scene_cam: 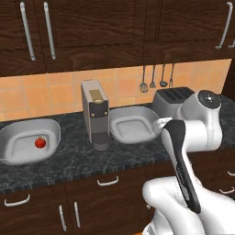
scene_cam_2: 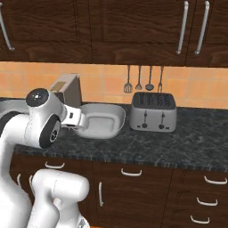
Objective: Place one tomato and one fish in each tupperware on the nearby counter, to pack two identical lunches.
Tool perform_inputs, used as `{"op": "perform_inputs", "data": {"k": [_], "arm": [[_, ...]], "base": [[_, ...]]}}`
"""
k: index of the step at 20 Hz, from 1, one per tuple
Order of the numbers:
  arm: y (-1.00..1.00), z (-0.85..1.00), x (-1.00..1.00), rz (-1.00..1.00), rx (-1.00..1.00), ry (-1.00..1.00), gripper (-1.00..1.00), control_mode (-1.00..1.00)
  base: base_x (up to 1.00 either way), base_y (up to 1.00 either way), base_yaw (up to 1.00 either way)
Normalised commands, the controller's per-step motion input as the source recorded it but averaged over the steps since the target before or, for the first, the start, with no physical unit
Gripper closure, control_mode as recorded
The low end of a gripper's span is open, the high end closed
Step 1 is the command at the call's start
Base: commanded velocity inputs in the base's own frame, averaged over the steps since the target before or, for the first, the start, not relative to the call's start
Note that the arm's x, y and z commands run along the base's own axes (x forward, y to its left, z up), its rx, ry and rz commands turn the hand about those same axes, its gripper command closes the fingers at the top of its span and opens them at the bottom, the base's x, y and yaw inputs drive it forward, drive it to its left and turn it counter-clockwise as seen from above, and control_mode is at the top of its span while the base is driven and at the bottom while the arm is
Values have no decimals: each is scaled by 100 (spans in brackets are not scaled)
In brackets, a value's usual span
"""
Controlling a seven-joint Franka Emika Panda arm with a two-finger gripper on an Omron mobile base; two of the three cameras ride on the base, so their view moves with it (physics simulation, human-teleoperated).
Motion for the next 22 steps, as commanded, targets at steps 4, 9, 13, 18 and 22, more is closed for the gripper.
{"op": "perform_inputs", "data": {"k": [4, 9, 13, 18, 22], "arm": [[5, -27, 100, 0, -3, 18, 100, -100], [0, -26, 100, -5, -5, 4, 100, -100], [0, -29, 100, 1, 1, 1, 100, -100], [-6, -51, 100, 9, 2, 1, 100, -100], [-8, -72, 100, 11, 3, 7, 100, -100]], "base": [[0, 0, 0], [0, 0, 0], [0, 0, 0], [0, 0, 0], [0, 0, 0]]}}
